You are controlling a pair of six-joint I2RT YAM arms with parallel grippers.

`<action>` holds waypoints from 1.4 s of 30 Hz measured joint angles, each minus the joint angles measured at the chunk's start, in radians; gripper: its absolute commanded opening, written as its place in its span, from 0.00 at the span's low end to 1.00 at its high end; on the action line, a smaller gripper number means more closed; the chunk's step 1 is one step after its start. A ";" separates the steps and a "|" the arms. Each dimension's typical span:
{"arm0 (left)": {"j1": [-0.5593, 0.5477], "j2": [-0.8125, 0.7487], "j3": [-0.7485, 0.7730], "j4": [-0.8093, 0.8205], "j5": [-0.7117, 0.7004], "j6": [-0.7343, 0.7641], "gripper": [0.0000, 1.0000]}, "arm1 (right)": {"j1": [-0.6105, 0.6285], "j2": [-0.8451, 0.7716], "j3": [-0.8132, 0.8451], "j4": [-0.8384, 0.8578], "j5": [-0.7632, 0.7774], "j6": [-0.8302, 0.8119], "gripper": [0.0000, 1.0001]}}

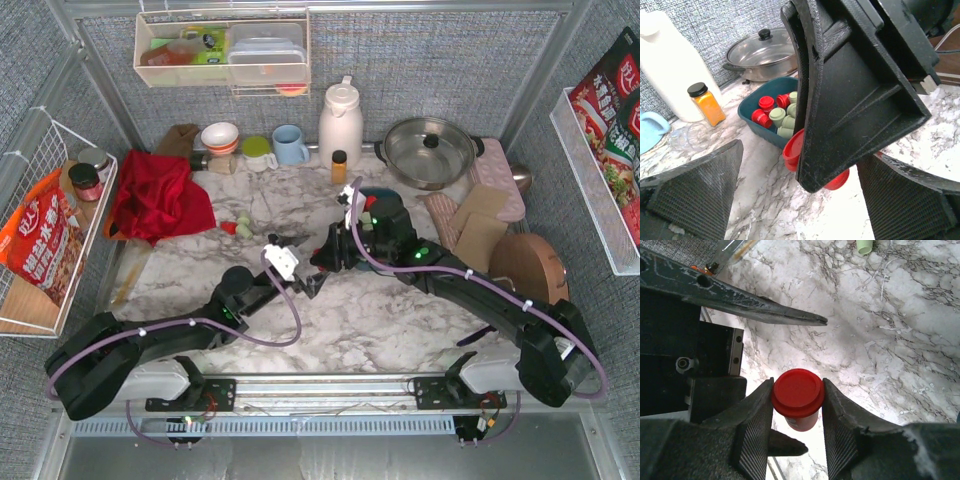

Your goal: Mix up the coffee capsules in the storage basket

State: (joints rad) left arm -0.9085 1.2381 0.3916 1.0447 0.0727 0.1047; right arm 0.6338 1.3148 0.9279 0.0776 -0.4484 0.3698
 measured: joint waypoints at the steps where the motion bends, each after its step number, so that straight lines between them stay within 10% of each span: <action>1: -0.001 -0.003 -0.003 0.000 -0.003 0.000 0.99 | 0.000 0.000 0.000 -0.002 0.001 -0.002 0.10; 11: -0.002 -0.108 -0.096 -0.007 -0.073 -0.057 0.99 | -0.007 -0.024 0.045 -0.108 0.240 -0.045 0.09; 25: -0.002 -0.129 -0.003 -0.473 -0.594 -0.323 0.99 | -0.066 -0.110 -0.064 -0.107 0.782 -0.153 0.08; 42: -0.002 0.072 0.206 -0.877 -0.829 -0.563 0.99 | -0.319 0.453 0.245 0.041 0.773 -0.114 0.09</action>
State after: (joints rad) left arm -0.9100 1.3102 0.5980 0.1680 -0.7559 -0.4583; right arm 0.3153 1.7676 1.1732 0.1184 0.3244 0.2554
